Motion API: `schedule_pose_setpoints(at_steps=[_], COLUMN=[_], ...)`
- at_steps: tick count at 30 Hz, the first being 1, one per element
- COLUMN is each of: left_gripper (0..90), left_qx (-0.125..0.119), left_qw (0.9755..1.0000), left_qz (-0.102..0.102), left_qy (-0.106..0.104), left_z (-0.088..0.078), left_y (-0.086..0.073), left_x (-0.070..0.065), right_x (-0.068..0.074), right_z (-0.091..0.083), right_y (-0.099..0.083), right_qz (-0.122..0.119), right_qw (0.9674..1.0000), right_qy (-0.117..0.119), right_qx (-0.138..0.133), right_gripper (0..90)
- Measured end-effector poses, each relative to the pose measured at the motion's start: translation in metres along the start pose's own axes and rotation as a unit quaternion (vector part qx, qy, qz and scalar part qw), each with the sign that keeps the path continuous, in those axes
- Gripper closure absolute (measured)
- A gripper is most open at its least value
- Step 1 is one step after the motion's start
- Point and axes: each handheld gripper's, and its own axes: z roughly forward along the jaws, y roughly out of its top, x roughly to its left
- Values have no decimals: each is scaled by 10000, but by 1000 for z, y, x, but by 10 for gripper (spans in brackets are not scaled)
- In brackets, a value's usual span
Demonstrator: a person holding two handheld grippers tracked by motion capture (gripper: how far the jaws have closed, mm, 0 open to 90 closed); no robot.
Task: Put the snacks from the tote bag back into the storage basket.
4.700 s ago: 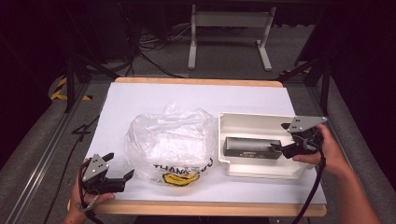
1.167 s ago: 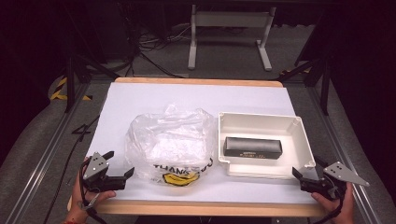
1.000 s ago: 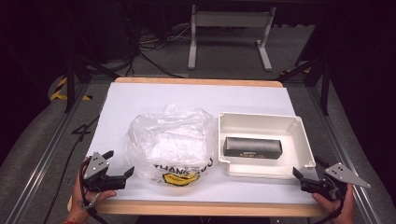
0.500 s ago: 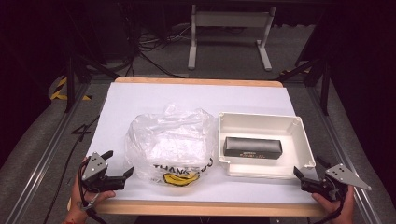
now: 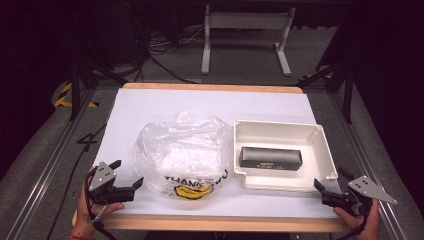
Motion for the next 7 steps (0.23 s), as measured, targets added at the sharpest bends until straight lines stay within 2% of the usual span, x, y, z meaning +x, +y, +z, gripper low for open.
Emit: schedule_pose_setpoints(at_steps=[7], left_gripper=[54], left_qx=[27], left_qw=[10000], left_qz=[-27], left_qy=[-15], left_z=[3], left_y=[1], left_x=[1], right_x=[0], right_z=[-3], right_y=[0], right_qz=[-8], right_qw=[10000], right_qy=[-78], right_qx=[-20], right_gripper=[54])
